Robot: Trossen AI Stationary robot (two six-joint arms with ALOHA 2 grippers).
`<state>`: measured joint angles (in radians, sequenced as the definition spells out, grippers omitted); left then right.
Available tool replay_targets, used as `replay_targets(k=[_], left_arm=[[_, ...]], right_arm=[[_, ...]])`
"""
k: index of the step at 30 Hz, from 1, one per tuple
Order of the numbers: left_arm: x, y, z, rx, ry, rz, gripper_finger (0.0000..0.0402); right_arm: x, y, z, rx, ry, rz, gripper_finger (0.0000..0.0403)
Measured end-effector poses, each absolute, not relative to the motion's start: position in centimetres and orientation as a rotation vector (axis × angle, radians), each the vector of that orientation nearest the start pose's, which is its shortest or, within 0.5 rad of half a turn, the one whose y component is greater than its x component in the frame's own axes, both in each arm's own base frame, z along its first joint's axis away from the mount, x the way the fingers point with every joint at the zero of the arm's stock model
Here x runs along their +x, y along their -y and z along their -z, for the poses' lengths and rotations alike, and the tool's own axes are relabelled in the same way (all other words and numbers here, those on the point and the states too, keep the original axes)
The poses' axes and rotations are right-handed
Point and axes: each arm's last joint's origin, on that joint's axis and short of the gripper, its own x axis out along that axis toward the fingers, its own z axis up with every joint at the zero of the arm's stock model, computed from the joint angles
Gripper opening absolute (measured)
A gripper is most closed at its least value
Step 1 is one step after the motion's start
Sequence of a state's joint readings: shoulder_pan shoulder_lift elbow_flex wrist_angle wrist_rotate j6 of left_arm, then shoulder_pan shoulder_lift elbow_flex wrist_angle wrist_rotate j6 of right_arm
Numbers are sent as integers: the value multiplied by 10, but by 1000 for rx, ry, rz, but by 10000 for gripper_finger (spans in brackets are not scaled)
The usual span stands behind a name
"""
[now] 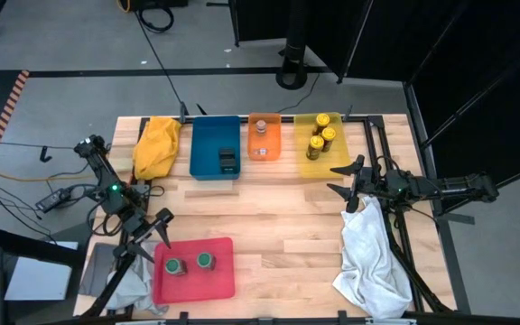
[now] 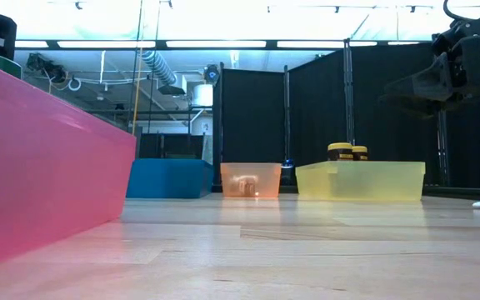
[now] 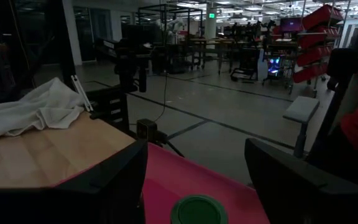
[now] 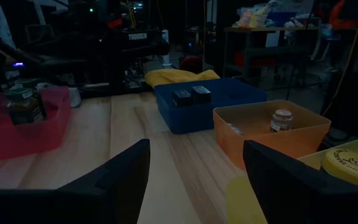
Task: Sort spices by type
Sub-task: Return to Home Position
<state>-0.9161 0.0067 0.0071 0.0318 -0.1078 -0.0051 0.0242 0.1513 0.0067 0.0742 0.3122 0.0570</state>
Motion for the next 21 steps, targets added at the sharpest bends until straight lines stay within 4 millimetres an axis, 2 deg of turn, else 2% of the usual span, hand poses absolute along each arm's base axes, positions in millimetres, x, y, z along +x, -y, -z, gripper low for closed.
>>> replay_targets(k=[21], left_arm=[[62,75,-168,-21,27,808,276]], right_arm=[[105,6,-161,45,-62,290,268]])
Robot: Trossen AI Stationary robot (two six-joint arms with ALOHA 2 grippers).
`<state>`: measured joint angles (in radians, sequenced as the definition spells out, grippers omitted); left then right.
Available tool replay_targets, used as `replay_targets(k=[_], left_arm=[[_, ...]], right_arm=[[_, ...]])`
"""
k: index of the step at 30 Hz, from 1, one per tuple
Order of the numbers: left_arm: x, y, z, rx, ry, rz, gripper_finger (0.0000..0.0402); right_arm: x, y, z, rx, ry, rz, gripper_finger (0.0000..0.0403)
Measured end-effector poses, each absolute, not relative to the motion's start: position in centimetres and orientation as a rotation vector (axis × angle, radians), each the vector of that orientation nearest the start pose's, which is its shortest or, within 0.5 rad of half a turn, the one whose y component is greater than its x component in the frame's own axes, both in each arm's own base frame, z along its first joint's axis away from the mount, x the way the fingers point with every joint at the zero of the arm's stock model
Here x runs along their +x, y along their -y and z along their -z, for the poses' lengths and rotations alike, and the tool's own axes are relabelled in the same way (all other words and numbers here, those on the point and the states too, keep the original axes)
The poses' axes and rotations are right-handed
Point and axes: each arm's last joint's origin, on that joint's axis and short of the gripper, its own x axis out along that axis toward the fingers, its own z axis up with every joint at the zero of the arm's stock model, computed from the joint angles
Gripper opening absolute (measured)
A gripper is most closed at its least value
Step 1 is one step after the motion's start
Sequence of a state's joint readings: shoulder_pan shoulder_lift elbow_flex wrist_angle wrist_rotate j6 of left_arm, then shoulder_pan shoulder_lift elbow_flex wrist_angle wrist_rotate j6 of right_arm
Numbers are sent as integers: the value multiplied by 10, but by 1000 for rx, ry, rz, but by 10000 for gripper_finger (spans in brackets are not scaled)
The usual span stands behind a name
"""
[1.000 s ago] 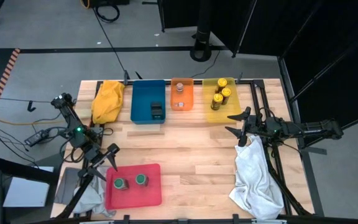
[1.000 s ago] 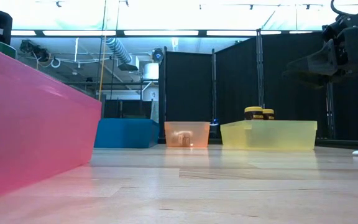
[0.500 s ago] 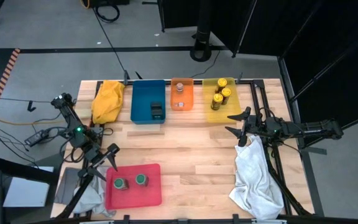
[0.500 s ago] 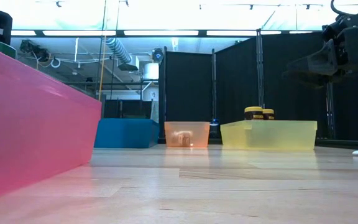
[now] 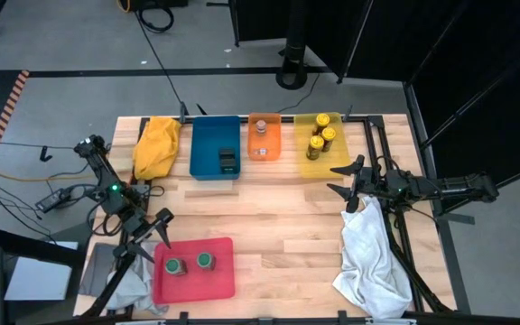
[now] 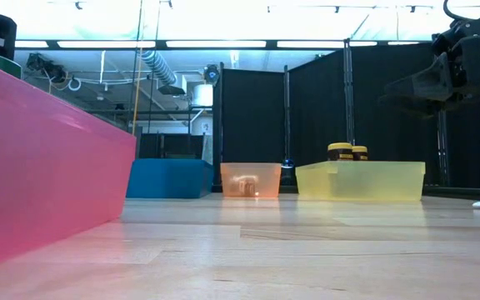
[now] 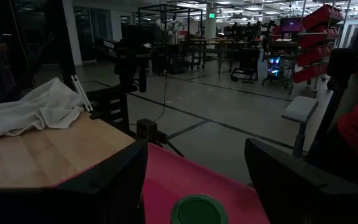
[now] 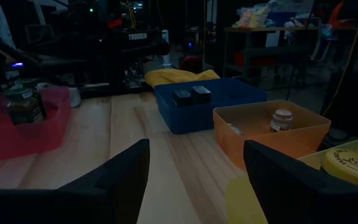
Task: Sort spices by type
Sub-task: Return to Home Position
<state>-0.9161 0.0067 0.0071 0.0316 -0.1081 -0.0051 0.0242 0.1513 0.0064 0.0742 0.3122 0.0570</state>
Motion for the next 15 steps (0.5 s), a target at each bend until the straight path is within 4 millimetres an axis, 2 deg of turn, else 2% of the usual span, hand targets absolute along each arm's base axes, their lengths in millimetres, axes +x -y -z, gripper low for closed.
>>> replay_targets(k=[15], left_arm=[[62,75,-168,-21,26,808,276]], right_arm=[[105,6,-161,45,-62,290,270]])
